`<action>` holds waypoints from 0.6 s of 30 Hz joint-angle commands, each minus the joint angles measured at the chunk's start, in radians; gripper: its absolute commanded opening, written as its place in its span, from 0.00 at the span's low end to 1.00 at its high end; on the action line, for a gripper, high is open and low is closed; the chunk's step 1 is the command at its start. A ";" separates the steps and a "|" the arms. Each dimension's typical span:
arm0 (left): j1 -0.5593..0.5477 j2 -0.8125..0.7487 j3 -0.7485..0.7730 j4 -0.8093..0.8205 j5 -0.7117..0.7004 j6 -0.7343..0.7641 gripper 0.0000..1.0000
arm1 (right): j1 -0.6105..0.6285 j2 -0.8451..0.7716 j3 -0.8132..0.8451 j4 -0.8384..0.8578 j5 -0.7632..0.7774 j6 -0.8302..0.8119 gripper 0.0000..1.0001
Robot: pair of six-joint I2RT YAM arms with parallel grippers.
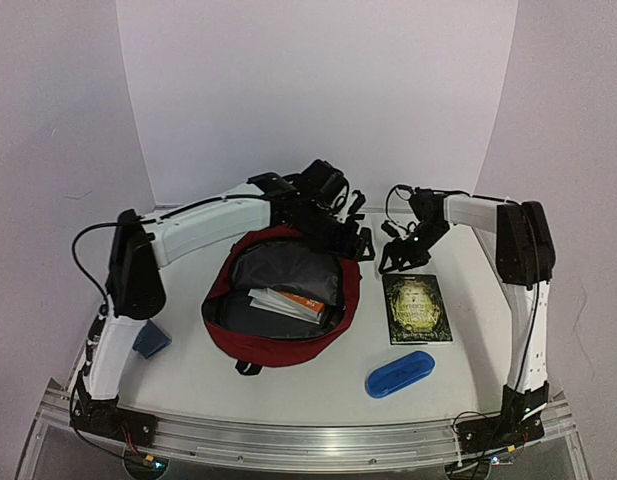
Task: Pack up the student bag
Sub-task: Move the book to the center of the board.
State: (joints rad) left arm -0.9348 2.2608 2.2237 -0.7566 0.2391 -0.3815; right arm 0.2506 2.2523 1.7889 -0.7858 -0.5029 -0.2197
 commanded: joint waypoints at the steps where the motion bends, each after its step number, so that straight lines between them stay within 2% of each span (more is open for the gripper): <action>1: 0.001 0.123 0.184 -0.007 0.157 -0.029 0.84 | -0.045 -0.226 -0.062 -0.059 -0.063 0.011 0.82; 5: -0.002 0.163 0.144 0.101 0.220 -0.127 0.84 | -0.128 -0.318 -0.101 -0.083 -0.035 0.003 0.86; 13: -0.020 0.217 0.092 0.158 0.249 -0.215 0.84 | -0.235 -0.489 -0.430 -0.163 0.026 -0.112 0.84; 18: -0.025 0.251 0.058 0.201 0.296 -0.258 0.84 | -0.283 -0.523 -0.549 -0.164 0.046 -0.125 0.84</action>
State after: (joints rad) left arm -0.9514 2.4676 2.3081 -0.6108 0.4792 -0.5844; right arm -0.0067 1.7790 1.2977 -0.9131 -0.4847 -0.3085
